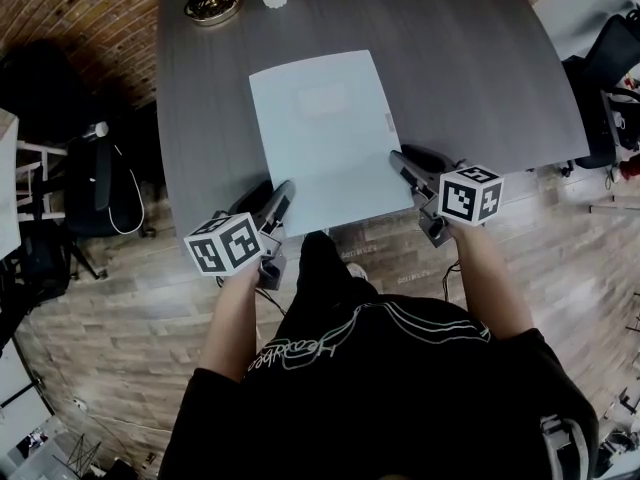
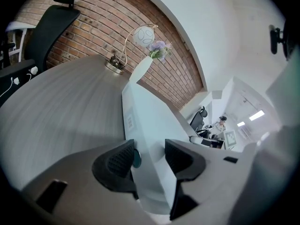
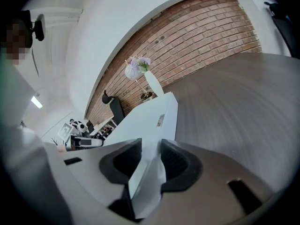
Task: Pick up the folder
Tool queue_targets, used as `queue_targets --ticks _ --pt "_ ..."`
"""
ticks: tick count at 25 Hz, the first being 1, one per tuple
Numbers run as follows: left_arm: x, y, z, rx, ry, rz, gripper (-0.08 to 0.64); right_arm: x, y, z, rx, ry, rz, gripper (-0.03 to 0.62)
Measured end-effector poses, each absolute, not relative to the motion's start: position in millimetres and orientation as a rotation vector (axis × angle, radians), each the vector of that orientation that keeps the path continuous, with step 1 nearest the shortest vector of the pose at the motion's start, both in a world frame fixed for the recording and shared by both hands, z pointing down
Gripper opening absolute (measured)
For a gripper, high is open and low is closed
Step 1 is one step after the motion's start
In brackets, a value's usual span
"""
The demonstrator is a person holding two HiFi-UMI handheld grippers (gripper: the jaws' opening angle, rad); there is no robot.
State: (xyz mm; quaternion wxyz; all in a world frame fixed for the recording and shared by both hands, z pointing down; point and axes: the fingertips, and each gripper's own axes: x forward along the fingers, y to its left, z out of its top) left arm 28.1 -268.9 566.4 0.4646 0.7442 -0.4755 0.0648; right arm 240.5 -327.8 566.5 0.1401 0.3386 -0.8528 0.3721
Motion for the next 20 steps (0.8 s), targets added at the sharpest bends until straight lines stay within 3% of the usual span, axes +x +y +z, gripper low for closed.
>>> queue_targets --ticks 20 --pt "49 -201 563 1.766 -1.209 0.137 0.196 263 -262 565 0.955 -2.462 1.094 0.107"
